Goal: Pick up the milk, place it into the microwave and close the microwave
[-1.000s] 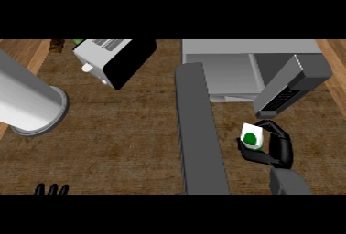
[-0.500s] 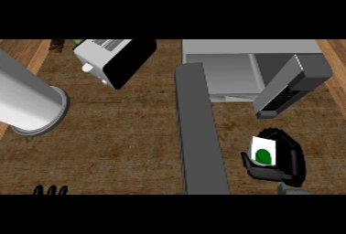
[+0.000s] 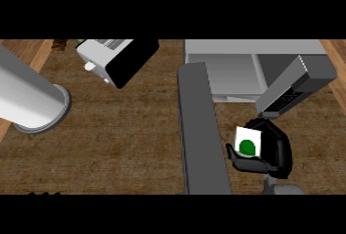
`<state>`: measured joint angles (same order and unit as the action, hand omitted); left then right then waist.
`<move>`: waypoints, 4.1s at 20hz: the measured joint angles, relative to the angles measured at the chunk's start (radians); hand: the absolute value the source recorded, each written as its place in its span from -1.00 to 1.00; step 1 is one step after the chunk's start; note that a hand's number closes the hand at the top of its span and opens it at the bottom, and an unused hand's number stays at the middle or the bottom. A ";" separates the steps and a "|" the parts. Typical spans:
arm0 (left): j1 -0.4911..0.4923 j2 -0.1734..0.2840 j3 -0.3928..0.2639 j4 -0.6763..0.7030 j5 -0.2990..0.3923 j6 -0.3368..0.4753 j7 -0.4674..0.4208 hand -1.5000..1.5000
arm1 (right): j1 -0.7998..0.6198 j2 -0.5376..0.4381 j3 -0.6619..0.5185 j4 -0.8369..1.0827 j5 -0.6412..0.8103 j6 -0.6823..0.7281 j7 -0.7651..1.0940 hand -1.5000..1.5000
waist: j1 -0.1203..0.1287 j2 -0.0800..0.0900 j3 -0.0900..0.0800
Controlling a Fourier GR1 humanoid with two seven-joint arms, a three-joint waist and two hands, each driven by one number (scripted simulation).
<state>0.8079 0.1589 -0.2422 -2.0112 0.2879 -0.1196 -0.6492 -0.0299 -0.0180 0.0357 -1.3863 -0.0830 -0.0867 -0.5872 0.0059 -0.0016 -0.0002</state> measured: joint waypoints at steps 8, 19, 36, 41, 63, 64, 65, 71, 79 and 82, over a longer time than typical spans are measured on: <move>-0.006 0.007 0.027 -0.006 0.018 0.002 0.017 -1.00 | -0.182 0.013 0.027 0.152 0.057 -0.137 0.059 1.00 | 0.005 0.002 0.001; -0.043 0.013 0.059 0.002 0.039 -0.003 0.048 -1.00 | -0.529 0.002 -0.070 0.654 0.019 -0.261 -0.027 1.00 | 0.020 0.007 0.001; -0.070 0.040 0.077 0.056 0.049 -0.068 0.018 -1.00 | -0.810 -0.124 -0.175 1.158 0.093 -0.393 -0.176 1.00 | 0.084 0.038 0.004; -0.073 0.045 0.071 0.052 0.048 -0.079 0.022 -1.00 | -0.850 -0.152 -0.164 1.202 0.129 -0.465 -0.200 1.00 | 0.106 0.046 0.005; -0.135 0.063 0.089 0.098 0.059 -0.102 0.038 -1.00 | -0.957 -0.210 -0.241 1.219 0.131 -0.705 -0.245 1.00 | 0.146 0.072 0.006; -0.138 0.061 0.086 0.099 0.058 -0.103 0.037 -1.00 | -0.960 -0.213 -0.243 1.220 0.132 -0.712 -0.245 1.00 | 0.149 0.073 0.006; -0.139 0.062 0.084 0.101 0.057 -0.105 0.037 -1.00 | -0.964 -0.215 -0.245 1.222 0.133 -0.720 -0.243 1.00 | 0.151 0.073 0.006; -0.156 0.067 0.088 0.099 0.049 -0.106 0.036 -1.00 | -0.900 -0.280 -0.199 1.335 0.204 -0.901 -0.069 -1.00 | 0.166 0.095 -0.003; -0.188 0.065 0.082 0.116 0.038 -0.102 0.048 -1.00 | -0.920 -0.239 -0.081 1.365 0.326 -0.926 0.024 -1.00 | 0.191 0.086 0.004; -0.199 0.064 0.084 0.122 0.039 -0.098 0.056 -1.00 | -0.946 -0.206 -0.057 1.368 0.349 -0.880 0.009 -1.00 | 0.191 0.083 0.006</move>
<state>0.6093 0.2226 -0.1581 -1.8895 0.3266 -0.2173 -0.5929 -0.9763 -0.2235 -0.0217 -0.0187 0.2660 -0.9666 -0.5783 0.1966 0.0814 0.0062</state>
